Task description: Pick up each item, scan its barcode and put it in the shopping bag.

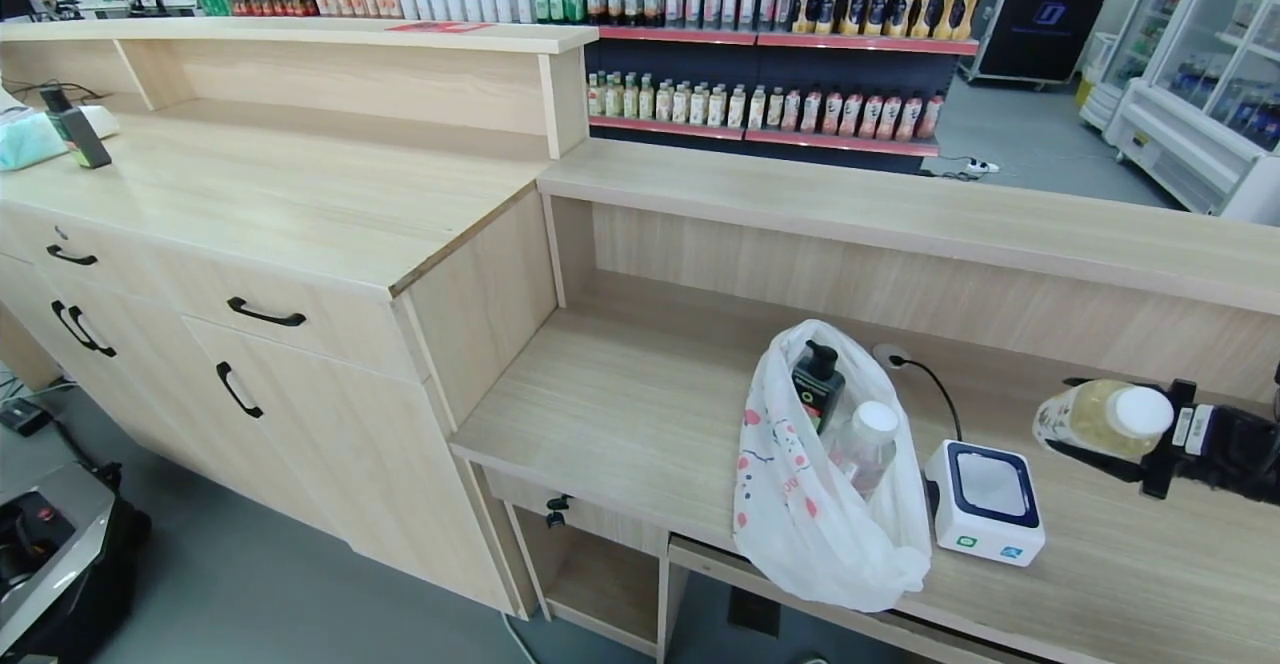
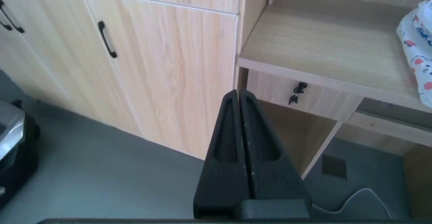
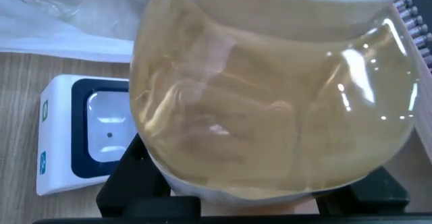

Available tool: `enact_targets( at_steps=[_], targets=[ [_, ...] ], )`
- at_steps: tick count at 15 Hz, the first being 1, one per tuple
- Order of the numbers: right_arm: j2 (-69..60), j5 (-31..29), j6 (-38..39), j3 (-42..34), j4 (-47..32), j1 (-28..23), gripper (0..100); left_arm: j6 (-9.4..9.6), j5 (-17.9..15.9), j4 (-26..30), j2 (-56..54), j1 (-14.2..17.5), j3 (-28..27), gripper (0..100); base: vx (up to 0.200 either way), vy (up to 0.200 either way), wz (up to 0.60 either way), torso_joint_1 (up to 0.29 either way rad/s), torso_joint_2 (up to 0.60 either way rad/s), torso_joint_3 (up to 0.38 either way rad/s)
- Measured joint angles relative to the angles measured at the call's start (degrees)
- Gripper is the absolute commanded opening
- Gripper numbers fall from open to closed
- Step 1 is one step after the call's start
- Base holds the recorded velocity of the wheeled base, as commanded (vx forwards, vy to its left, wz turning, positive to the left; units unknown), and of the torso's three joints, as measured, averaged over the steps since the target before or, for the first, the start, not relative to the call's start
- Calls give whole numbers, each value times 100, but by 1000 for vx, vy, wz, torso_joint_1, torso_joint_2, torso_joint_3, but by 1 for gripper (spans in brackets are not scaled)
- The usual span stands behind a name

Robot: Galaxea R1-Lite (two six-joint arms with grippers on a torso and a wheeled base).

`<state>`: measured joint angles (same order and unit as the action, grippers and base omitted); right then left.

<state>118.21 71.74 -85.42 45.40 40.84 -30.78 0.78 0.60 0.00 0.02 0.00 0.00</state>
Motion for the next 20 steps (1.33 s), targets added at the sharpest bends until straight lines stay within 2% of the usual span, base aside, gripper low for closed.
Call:
enact_targets(
  at_steps=[9, 20],
  targets=[
    [310, 104, 123, 368, -24, 532, 0, -2, 0, 0, 0, -2, 0, 0, 0, 0, 0, 0, 0, 0],
    [740, 87, 117, 758, -217, 841, 0, -2, 0, 0, 0, 0, 0, 0, 0, 0, 0, 0, 0, 0]
  ],
)
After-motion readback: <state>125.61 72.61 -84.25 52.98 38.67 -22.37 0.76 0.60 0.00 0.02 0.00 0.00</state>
